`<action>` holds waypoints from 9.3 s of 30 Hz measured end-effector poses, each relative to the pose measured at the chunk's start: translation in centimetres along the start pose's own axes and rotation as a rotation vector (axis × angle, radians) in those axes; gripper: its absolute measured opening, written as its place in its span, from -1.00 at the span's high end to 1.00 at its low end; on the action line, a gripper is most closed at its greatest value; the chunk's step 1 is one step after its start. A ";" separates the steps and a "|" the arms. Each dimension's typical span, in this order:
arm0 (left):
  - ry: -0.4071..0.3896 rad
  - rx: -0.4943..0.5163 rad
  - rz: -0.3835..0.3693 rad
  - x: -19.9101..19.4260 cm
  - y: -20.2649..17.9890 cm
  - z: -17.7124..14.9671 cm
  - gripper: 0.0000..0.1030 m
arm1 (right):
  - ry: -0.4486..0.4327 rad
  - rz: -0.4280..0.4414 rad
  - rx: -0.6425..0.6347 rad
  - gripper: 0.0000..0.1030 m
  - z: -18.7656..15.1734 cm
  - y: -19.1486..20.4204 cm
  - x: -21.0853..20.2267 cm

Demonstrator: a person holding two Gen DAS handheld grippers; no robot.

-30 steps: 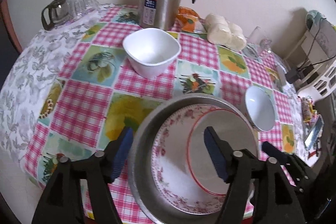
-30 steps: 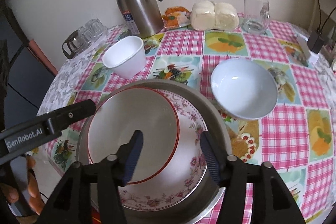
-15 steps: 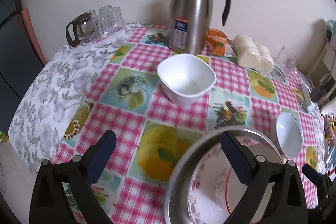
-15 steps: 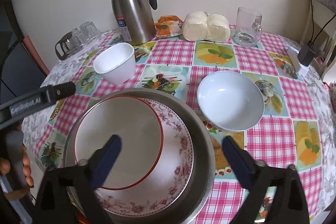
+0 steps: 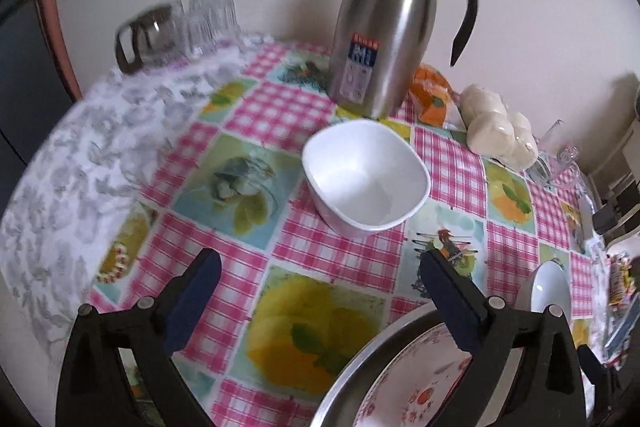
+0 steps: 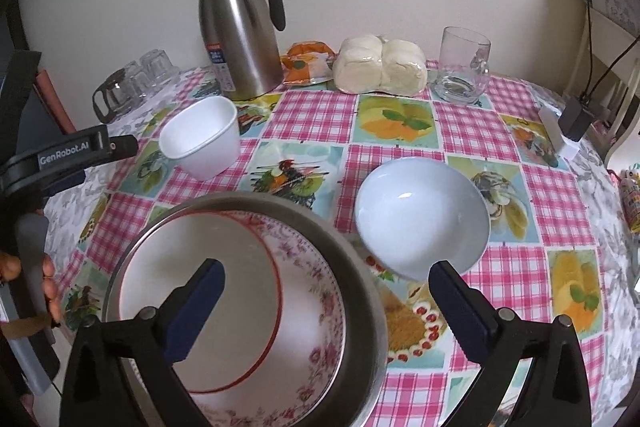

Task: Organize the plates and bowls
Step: 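Move the right gripper to the white square bowl and close on its rim, then lift the white square bowl with the right gripper and carry it over the stack, then lower the white square bowl into the red-rim bowl with the right gripper, then open the right gripper to release the white square bowl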

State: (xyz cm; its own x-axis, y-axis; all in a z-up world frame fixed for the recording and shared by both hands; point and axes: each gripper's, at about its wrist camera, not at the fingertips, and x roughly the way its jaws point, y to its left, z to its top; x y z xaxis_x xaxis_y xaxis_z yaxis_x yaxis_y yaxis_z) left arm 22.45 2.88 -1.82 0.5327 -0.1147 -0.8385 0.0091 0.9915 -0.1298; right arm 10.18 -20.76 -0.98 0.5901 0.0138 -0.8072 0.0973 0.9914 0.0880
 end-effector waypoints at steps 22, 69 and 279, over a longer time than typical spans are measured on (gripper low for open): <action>0.094 -0.129 -0.089 6.1 1.5 3.1 -0.39 | 0.033 0.081 -0.067 -0.84 12.4 -1.3 3.3; 0.068 -0.136 -0.219 10.7 2.8 4.8 0.57 | 0.302 0.146 -0.460 0.52 14.5 13.3 17.9; 0.033 0.158 -0.195 -6.9 -5.8 -4.0 -0.44 | 0.060 0.100 0.182 -0.55 0.7 -4.0 -4.8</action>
State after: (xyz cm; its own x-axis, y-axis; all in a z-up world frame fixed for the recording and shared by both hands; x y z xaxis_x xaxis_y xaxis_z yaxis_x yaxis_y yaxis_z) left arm 15.35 -2.32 2.58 0.4796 -0.3045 -0.8229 0.2428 0.9473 -0.2090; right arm 7.48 -24.91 2.93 0.5558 0.1244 -0.8219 0.1871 0.9446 0.2696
